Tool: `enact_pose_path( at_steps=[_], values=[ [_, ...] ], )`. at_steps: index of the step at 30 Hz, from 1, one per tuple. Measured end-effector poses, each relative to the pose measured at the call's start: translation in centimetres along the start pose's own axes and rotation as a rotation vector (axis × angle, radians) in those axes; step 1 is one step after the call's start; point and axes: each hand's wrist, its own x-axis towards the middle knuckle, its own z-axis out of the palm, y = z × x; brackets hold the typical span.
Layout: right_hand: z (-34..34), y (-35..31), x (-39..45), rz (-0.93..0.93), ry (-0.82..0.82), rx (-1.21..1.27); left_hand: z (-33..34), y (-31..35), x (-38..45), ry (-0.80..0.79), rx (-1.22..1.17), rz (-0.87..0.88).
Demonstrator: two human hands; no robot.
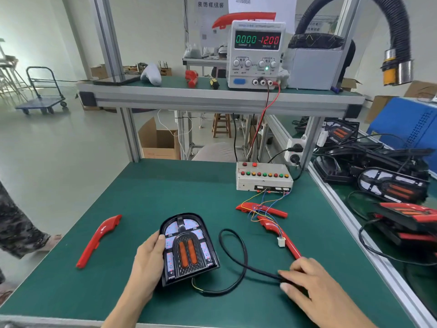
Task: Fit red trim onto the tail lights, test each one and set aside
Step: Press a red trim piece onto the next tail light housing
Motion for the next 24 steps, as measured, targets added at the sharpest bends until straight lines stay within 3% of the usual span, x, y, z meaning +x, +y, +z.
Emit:
enact_pose_path(
  at_steps=[2, 3, 6, 7, 11, 17, 20, 24],
  values=[
    [0.1, 0.5, 0.3, 0.077, -0.12, 0.078, 0.2, 0.1, -0.2, -0.019, 0.016, 0.006],
    [0.0, 0.5, 0.7, 0.131, -0.065, 0.131, 0.2, 0.1, -0.2, -0.024, 0.015, -0.002],
    [-0.2, 1.2, 2.8, 0.282, 0.298, 0.163, 0.1, 0.3, -0.2, -0.033, 0.009, -0.007],
    [-0.3, 1.5, 3.9, 0.367, 0.338, 0.152, 0.1, 0.3, -0.2, -0.032, 0.012, 0.002],
    [-0.3, 2.6, 8.6, 0.575, 0.069, 0.06, 0.2, 0.3, -0.6, -0.029, 0.029, 0.051],
    [-0.4, 2.8, 11.3, 0.508, -0.178, -0.021, 0.6, 0.3, -0.9, -0.039, -0.019, 0.105],
    [-0.9, 2.6, 11.0, 0.515, -0.208, -0.031, 1.3, 0.2, -0.6, -0.061, -0.037, 0.109],
    [-2.4, 3.2, 9.4, 0.651, -0.079, -0.041, 2.6, 0.4, -0.3, -0.075, -0.068, 0.108]
  ],
)
